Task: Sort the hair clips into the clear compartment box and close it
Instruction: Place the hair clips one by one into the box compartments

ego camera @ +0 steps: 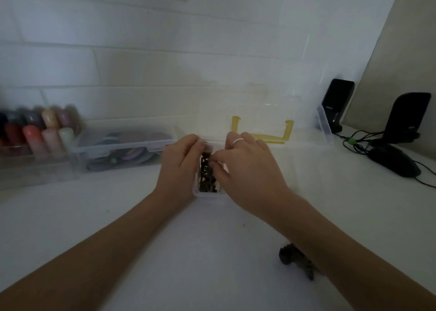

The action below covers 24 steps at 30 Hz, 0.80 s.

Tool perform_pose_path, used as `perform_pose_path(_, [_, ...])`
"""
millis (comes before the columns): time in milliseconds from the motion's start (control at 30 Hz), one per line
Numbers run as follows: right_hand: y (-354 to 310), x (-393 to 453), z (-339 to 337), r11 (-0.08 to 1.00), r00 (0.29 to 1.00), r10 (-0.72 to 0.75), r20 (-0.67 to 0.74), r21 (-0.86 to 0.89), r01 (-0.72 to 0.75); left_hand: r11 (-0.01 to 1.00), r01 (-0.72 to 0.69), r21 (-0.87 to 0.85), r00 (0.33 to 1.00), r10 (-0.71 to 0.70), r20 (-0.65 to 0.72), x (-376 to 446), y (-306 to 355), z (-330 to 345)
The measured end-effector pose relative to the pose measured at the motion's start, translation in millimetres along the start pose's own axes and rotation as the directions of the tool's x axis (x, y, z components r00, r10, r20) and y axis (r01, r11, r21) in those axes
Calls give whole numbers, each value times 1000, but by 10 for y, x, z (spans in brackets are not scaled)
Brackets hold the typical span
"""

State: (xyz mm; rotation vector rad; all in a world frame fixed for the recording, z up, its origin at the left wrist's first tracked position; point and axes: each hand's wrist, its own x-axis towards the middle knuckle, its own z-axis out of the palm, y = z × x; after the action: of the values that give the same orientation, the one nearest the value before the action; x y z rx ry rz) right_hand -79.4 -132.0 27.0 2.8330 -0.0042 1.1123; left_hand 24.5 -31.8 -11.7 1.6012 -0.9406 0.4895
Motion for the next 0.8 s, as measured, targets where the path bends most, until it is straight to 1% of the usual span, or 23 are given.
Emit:
perform_pose_path(67, [142,-3,-130,971,996,35,87,233,-54,1000,-12,3,1000,12,-17,-1,11,3])
perform_pose_path(133, [305,-32,-324,896,990,32,136,435,-88,1000,-9,-5,1000,9,-18,-7,33,7])
perform_pose_path(200, [467,-113,-537,864,985,-3,175,497,-85,1000,0,-3,1000,0,-21,-23,44,12])
perform_pose_path(300, [638,-339,-775,867,958,-63,281,491,-87,1000,-3,26,1000,3,-20,-35,65,13])
perform_pose_path(400, [744,-602,-891,880,914,-52,402,452,-149,999,-5,46,1000,6,-9,-56,97,27])
perform_pose_path(433, [769,-690,-896,897,899,-29,437,408,-169,999,-2,49,1000,1,1,-60,105,31])
perform_pose_path(500, [809,-850,-859,949,870,27,492,262,-177,998,-15,63,1000,14,14,-60,107,31])
perform_pose_path(567, [814,-965,-817,983,858,75,507,110,-150,997,-24,78,1000,23,19,-56,104,29])
perform_pose_path(600, [819,-1008,-793,987,862,89,499,75,-145,996,-27,83,999,25,21,-55,107,28])
perform_pose_path(633, [815,-1033,-779,986,864,104,492,66,-156,996,-28,86,999,26,22,-54,113,29])
perform_pose_path(800, [702,-1055,-610,974,833,171,526,39,-224,996,-26,88,999,25,22,-63,138,17])
